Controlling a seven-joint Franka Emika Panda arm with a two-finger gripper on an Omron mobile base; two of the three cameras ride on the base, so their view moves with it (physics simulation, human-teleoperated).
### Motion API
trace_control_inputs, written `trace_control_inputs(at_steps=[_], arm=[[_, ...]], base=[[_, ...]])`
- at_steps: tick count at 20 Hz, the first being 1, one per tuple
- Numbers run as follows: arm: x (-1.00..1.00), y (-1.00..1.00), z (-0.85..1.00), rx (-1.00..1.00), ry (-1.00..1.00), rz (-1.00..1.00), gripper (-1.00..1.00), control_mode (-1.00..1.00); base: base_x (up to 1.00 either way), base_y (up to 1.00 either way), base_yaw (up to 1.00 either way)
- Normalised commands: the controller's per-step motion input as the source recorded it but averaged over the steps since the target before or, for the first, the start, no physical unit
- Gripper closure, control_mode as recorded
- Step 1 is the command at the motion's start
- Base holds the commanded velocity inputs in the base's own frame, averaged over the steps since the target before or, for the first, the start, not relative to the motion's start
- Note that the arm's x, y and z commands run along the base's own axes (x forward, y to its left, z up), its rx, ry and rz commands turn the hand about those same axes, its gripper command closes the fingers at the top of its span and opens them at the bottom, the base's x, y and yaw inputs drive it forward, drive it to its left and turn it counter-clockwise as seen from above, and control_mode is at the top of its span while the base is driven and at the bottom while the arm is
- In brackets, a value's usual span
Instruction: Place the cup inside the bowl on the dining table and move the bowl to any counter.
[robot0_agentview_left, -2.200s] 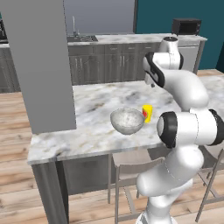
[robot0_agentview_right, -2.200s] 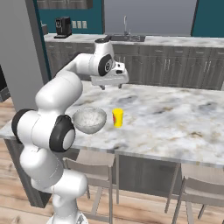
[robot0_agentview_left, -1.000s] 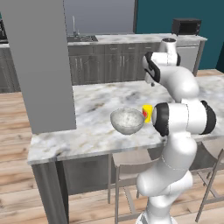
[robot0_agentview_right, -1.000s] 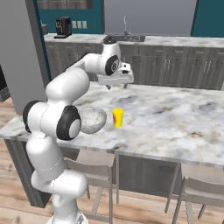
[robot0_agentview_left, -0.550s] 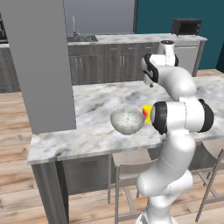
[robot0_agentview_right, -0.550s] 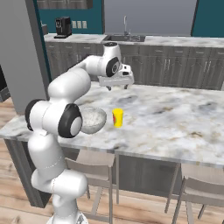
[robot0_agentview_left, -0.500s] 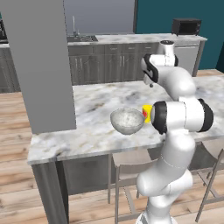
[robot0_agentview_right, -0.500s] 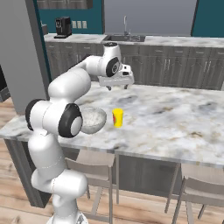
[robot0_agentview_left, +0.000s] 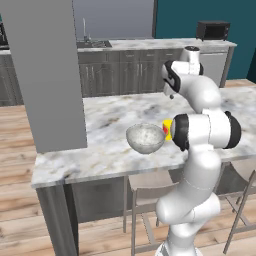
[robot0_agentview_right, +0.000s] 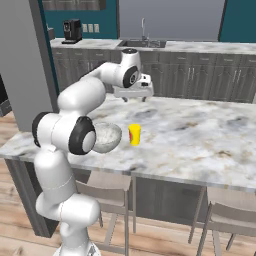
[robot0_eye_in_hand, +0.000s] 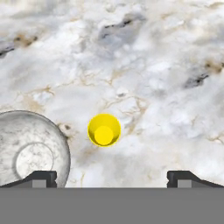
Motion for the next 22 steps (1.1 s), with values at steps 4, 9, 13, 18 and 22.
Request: trace_control_inputs(at_steps=[4, 9, 13, 18, 22], arm=[[0.02, -0.01, 0.00, 0.05, 0.00, 0.00, -1.00, -1.00], [0.00, -0.02, -0.08, 0.00, 0.00, 0.00, -1.00, -1.00], [0.00, -0.06, -0.18, 0.00, 0.00, 0.00, -1.00, -1.00], [0.00, -0.05, -0.23, 0.00, 0.00, 0.00, -1.00, -1.00], [0.00, -0.03, -0.21, 0.00, 0.00, 0.00, -1.00, -1.00]], base=[[0.00, 0.00, 0.00], [0.00, 0.00, 0.00], [0.00, 0.00, 0.00], [0.00, 0.00, 0.00], [0.00, 0.00, 0.00]])
